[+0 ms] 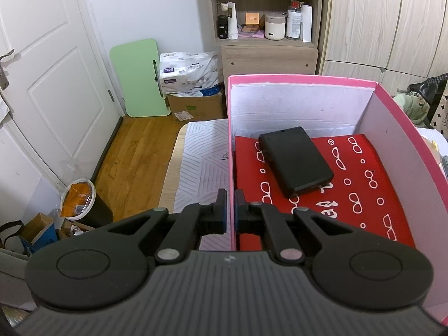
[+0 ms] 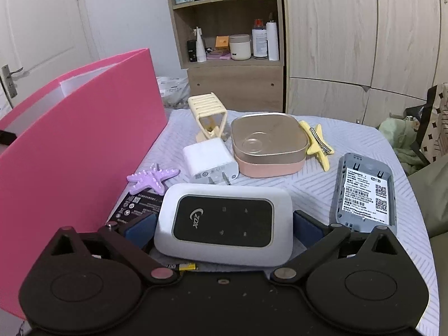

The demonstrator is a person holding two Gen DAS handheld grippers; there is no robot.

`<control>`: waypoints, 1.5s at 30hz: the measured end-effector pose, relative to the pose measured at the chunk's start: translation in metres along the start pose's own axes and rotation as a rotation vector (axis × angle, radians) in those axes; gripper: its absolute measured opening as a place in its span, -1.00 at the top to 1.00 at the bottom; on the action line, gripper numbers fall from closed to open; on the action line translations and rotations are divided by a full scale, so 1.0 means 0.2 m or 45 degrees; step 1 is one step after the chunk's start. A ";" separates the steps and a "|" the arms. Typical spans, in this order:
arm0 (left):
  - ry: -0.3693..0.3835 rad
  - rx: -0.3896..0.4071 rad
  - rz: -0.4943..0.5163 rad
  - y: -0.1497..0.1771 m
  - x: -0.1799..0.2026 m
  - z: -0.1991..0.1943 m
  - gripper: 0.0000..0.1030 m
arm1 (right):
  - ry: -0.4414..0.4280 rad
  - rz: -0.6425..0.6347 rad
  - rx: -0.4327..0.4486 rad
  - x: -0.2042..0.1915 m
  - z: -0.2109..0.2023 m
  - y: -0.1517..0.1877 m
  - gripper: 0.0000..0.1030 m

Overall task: Organize rigid objects
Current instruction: 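Move the right gripper to the white wifi router and grasp it, then lower the white wifi router into the pink box beside the power bank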

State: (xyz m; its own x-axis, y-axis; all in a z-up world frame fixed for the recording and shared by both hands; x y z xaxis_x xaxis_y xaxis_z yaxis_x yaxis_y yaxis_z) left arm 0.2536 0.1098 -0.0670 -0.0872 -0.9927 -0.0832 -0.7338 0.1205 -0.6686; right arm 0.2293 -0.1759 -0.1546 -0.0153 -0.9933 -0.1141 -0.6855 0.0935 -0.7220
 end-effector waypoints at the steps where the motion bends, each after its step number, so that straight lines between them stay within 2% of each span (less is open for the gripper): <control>1: 0.000 0.000 0.000 0.00 0.00 0.00 0.91 | 0.003 0.005 0.001 0.00 0.00 0.00 -1.00; 9: -0.002 0.000 0.000 0.00 0.00 0.00 0.91 | -0.002 0.004 -0.011 0.00 0.00 -0.01 -0.99; 11: -0.001 0.000 0.000 0.00 0.00 0.00 0.90 | -0.009 0.046 0.002 0.02 -0.02 -0.02 -0.99; 16: -0.002 0.000 0.000 0.00 0.00 0.00 0.90 | -0.061 0.155 0.031 0.07 -0.09 -0.05 -0.99; 19: 0.001 0.000 -0.003 0.00 0.00 0.00 0.90 | -0.105 0.157 0.072 0.05 -0.18 -0.10 -0.99; 22: 0.003 0.001 -0.004 0.00 0.00 0.00 0.90 | -0.199 0.122 0.130 -0.04 -0.31 -0.20 -0.99; 25: 0.007 0.004 -0.009 0.00 0.00 0.00 0.90 | -0.355 0.048 0.192 -0.20 -0.46 -0.35 -0.99; 27: 0.010 0.004 -0.014 0.00 -0.01 0.00 0.90 | -0.460 -0.002 0.191 -0.32 -0.52 -0.44 -0.99; 29: 0.009 0.004 -0.017 0.00 -0.01 0.00 0.90 | -0.549 -0.030 0.133 -0.44 -0.53 -0.51 -0.99; 31: 0.002 0.008 -0.005 0.00 0.00 0.00 0.90 | -0.624 -0.020 0.028 -0.56 -0.49 -0.58 -0.99; 35: -0.003 0.011 0.005 0.00 0.00 0.00 0.90 | -0.728 0.050 -0.272 -0.75 -0.28 -0.65 -0.99; 38: -0.003 0.013 0.005 0.00 0.00 -0.01 0.90 | -0.753 0.115 -0.464 -0.86 -0.10 -0.63 -0.99; 40: 0.005 0.013 -0.003 0.00 0.00 -0.01 0.90 | -0.745 0.160 -0.550 -0.91 -0.02 -0.60 -0.99; 45: 0.010 0.015 0.006 0.00 0.00 -0.01 0.91 | -0.653 0.187 -0.669 -0.96 0.16 -0.52 -0.99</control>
Point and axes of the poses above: each gripper's, at about its wrist camera, not at the fingertips, and z roughly the way its jaws point, x to its right, y to its underside, the point moved 7 cm from there along z, roughly the way its jaws point, and after that the axes turned 2 degrees about z, right-handed, at the moved point
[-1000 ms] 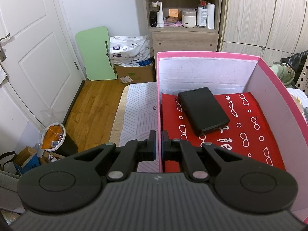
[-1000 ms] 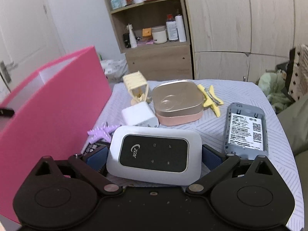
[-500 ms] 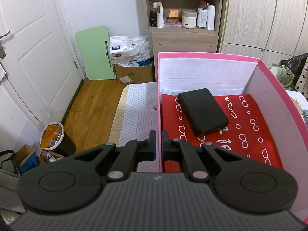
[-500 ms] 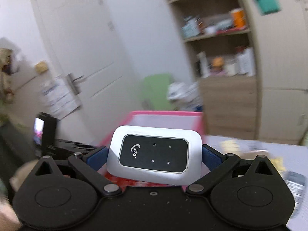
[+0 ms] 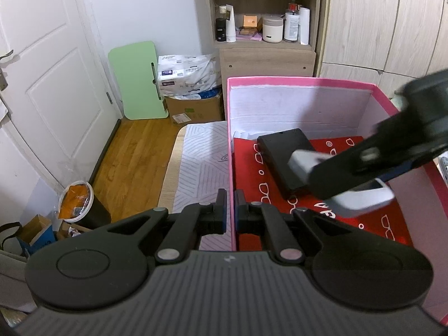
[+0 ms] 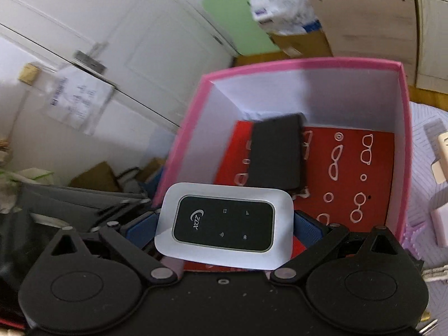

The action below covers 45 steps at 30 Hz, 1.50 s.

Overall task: Organize rigid objects
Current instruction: 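Lower the white wifi router into the pink box beside the power bank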

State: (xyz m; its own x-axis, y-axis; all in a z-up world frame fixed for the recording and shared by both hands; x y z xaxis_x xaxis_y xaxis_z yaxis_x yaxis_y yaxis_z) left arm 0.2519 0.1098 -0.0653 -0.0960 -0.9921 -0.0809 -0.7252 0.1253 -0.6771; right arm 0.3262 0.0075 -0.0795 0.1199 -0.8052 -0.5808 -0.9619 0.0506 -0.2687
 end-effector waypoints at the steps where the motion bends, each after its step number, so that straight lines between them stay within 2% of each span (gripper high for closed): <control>1: 0.003 0.004 0.001 0.00 0.00 0.00 0.91 | 0.022 0.010 -0.013 0.01 0.03 0.01 -0.99; 6: 0.020 0.022 -0.023 0.00 -0.01 -0.01 0.91 | 0.042 0.063 -0.087 0.06 0.12 0.00 -0.99; 10: 0.053 0.008 -0.055 0.00 -0.02 0.00 0.91 | 0.001 0.098 -0.145 0.07 0.15 -0.01 -0.99; 15: 0.049 0.006 -0.049 0.00 -0.02 0.00 0.91 | 0.084 0.090 -0.169 0.07 0.22 -0.01 -1.00; 23: 0.008 0.026 -0.010 0.00 0.00 -0.01 0.91 | 0.151 0.138 -0.134 0.07 0.23 -0.05 -1.00; 26: 0.000 0.033 -0.005 0.00 0.00 -0.01 0.91 | 0.110 0.171 -0.113 0.09 0.19 -0.05 -1.00; 32: -0.004 0.033 0.001 0.00 0.00 -0.02 0.91 | 0.098 0.072 0.010 0.04 0.01 -0.04 -0.98; 35: -0.008 0.033 0.005 0.00 0.00 -0.02 0.91 | 0.014 -0.001 0.053 -0.03 -0.12 0.00 -0.98; 38: -0.007 0.032 0.005 0.00 0.00 -0.02 0.90 | -0.015 -0.067 0.128 -0.09 -0.26 0.08 -0.98; 41: -0.010 0.033 0.005 0.00 0.00 -0.02 0.90 | -0.047 -0.175 0.246 -0.12 -0.45 0.17 -0.98; 45: -0.012 0.032 0.009 0.00 0.00 -0.02 0.90 | 0.082 -0.337 0.487 -0.13 -0.64 0.34 -0.98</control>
Point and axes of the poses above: each gripper's, at about its wrist camera, not at the fingertips, and z roughly the way its jaws point, x to its right, y to its underside, the point moved 7 cm from there along z, roughly the way its jaws point, and after that the axes turned 2 degrees about z, right-handed, at the moved point
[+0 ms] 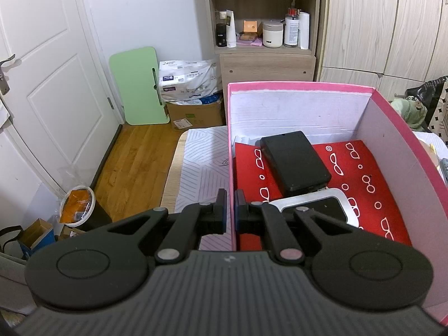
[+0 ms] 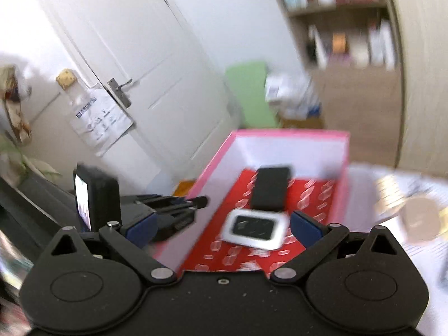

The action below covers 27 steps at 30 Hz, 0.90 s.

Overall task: Organize rigid objects
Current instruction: 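Lower the white wifi router into the pink box beside the power bank, then grasp the silver keys with the right gripper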

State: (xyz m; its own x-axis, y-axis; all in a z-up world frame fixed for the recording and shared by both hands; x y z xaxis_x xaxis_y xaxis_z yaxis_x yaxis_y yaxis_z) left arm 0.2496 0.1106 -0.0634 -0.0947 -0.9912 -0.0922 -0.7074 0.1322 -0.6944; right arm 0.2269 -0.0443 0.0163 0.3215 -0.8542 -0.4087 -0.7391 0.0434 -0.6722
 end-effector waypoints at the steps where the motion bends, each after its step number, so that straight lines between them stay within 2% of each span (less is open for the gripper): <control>1: -0.002 0.000 0.001 0.00 0.00 0.00 0.90 | 0.030 -0.038 0.022 0.00 -0.04 0.03 -0.98; 4: -0.018 -0.003 0.018 0.00 0.01 0.00 0.90 | 0.122 -0.102 0.065 0.05 -0.13 0.12 -0.98; 9: -0.030 -0.004 0.030 0.00 0.02 -0.01 0.90 | 0.241 -0.088 0.112 0.24 -0.26 0.27 -0.98; 15: -0.048 0.008 0.049 -0.01 0.03 -0.01 0.90 | 0.309 0.046 0.122 0.49 -0.24 0.52 -0.98; 19: -0.062 0.013 0.073 -0.01 0.04 -0.01 0.90 | 0.363 0.035 0.102 0.59 -0.17 0.66 -0.91; 22: -0.059 0.012 0.069 -0.01 0.04 -0.01 0.90 | 0.384 -0.028 0.072 0.62 -0.11 0.73 -0.72; 24: -0.050 0.011 0.053 -0.01 0.04 -0.02 0.91 | 0.370 -0.041 0.041 0.66 -0.09 0.76 -0.39; 27: -0.047 0.001 0.052 -0.01 0.04 -0.01 0.91 | 0.346 -0.061 0.010 0.69 -0.06 0.77 -0.11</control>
Point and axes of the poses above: each gripper's, at about its wrist camera, not at the fingertips, and z roughly the way its jaws point, x to its right, y to its underside, the point moved 7 cm from there along z, roughly the way its jaws point, and after that the axes turned 2 degrees about z, right-handed, at the moved point
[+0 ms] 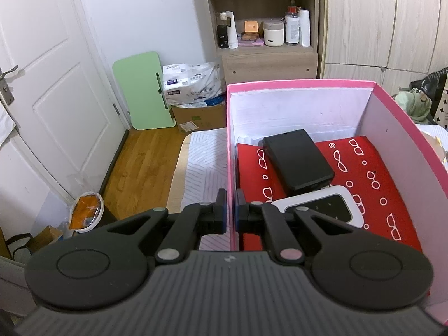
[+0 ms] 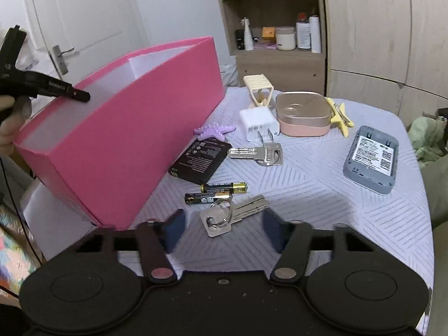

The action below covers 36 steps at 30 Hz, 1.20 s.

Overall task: Organize rigid objects
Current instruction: 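Grasp the silver keys with the right gripper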

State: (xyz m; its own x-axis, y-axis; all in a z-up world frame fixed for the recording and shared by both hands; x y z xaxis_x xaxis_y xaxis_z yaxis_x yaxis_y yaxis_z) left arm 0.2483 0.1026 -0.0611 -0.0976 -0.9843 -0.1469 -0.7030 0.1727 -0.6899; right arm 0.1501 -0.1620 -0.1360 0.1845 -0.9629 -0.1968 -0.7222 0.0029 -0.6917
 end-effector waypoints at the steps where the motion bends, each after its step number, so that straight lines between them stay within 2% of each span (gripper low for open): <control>1: -0.003 -0.003 0.005 0.00 0.00 0.00 0.91 | -0.018 -0.002 0.009 0.01 0.01 -0.01 -0.08; 5: -0.023 -0.006 0.036 -0.01 0.01 0.01 0.91 | -0.093 -0.054 0.025 -0.03 0.02 -0.01 -0.05; 8: -0.039 -0.008 0.051 -0.01 0.02 0.01 0.90 | 0.005 -0.121 0.048 -0.05 0.06 -0.01 -0.08; 10: -0.047 -0.010 0.063 -0.01 0.02 0.01 0.89 | 0.024 -0.164 0.058 -0.08 0.06 0.00 -0.06; 11: -0.049 -0.011 0.062 0.00 0.02 0.01 0.89 | 0.019 -0.170 0.065 -0.08 0.06 0.00 0.20; 12: -0.049 -0.012 0.062 0.00 0.02 0.00 0.89 | 0.018 -0.169 0.074 -0.09 0.05 0.00 0.68; 13: -0.049 -0.011 0.056 0.00 0.01 0.00 0.89 | 0.001 -0.160 0.074 -0.09 0.04 0.00 0.85; 14: -0.045 -0.006 0.046 0.00 0.01 0.00 0.90 | -0.039 -0.128 0.063 -0.08 0.04 -0.01 0.92; 18: -0.042 -0.015 0.094 0.00 0.02 -0.06 0.91 | -0.088 -0.023 0.061 -0.04 0.02 -0.02 0.92; 21: -0.004 -0.042 0.060 0.00 0.01 -0.12 0.90 | -0.113 0.011 0.096 -0.04 -0.01 -0.04 0.92; 25: 0.049 -0.179 -0.006 0.10 0.00 -0.11 0.90 | -0.135 0.054 0.133 -0.03 -0.04 -0.08 0.92; 28: 0.062 -0.232 -0.028 0.18 0.00 -0.08 0.90 | -0.141 0.062 0.166 -0.03 -0.08 -0.12 0.92; 36: 0.085 -0.225 -0.073 0.25 -0.01 -0.09 0.95 | -0.150 0.033 0.295 -0.07 -0.25 -0.26 0.92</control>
State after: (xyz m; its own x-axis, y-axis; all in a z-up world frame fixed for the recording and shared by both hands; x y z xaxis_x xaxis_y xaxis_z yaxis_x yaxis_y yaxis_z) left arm 0.2016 0.1132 -0.0823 -0.0961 -0.9936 -0.0594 -0.8209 0.1128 -0.5599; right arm 0.1524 -0.1612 -0.0619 0.2540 -0.9238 -0.2864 -0.5581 0.1018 -0.8235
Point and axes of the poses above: each gripper's, at about its wrist camera, not at the fingertips, and z roughly the way its jaws point, x to its right, y to its underside, the point moved 7 cm from there along z, roughly the way its jaws point, and after that the axes turned 2 degrees about z, right-handed, at the moved point
